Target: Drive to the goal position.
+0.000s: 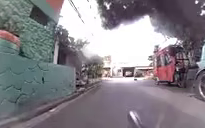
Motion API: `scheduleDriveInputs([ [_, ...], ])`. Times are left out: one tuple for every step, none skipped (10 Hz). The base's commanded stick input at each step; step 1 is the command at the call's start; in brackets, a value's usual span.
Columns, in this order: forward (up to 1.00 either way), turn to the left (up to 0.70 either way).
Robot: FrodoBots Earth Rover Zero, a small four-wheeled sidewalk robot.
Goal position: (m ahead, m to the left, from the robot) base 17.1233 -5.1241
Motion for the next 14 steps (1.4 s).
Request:
scheduleDriveInputs([
  [0.85,-0.07],
  [0.85,-0.29],
  [0.85,-0.34],
  [0.85,-0.34],
  [0.85,-0.34],
  [0.85,-0.34],
  [0.85,-0.34],
  [0.85,-0.34],
  [0.85,-0.34],
  [0.85,-0.34],
  [0.85,-0.34],
  [0.85,-0.34],
  [0.85,-0.34],
  [0.85,-0.34],
])
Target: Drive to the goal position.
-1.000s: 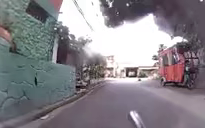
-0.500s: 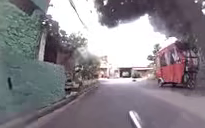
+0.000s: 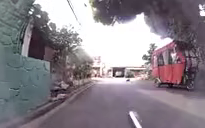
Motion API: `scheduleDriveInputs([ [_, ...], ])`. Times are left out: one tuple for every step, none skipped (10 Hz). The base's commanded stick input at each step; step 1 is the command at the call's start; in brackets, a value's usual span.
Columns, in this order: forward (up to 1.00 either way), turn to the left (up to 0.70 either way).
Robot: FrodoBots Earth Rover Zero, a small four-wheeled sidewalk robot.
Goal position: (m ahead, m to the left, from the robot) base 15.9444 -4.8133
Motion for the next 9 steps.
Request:
scheduleDriveInputs([
  [0.85,-0.34],
  [0.85,-0.34],
  [0.85,-0.34],
  [0.85,-0.34],
  [0.85,-0.34],
  [0.85,-0.34],
  [0.85,-0.30],
  [0.85,-0.16],
  [0.85,0.00],
])
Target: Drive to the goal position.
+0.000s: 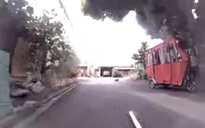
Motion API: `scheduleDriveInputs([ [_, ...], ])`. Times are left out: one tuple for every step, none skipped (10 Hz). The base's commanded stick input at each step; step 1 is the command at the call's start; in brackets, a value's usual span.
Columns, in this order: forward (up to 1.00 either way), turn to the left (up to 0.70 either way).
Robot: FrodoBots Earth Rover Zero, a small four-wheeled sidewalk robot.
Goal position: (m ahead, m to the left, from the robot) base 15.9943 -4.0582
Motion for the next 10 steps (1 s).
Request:
scheduleDriveInputs([
  [0.85,0.00],
  [0.85,0.00],
  [0.85,0.00],
  [0.85,0.00],
  [0.85,0.00],
  [0.85,0.00],
  [0.85,0.00],
  [0.85,-0.05],
  [0.85,-0.17],
  [0.85,-0.33],
])
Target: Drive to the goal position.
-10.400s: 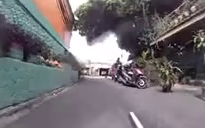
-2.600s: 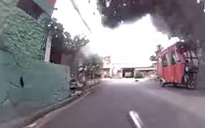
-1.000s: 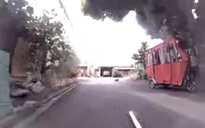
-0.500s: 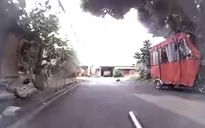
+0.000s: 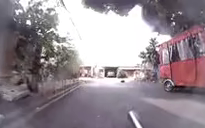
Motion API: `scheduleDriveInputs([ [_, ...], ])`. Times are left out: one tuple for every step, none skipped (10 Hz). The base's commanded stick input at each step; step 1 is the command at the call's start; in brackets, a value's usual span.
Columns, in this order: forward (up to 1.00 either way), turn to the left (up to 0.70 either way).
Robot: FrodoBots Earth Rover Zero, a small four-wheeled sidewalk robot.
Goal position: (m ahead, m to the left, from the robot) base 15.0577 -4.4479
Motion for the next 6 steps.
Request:
scheduleDriveInputs([
  [0.85,-0.34],
  [0.85,-0.34],
  [0.85,-0.34],
  [0.85,-0.34],
  [0.85,-0.34],
  [0.85,-0.34],
])
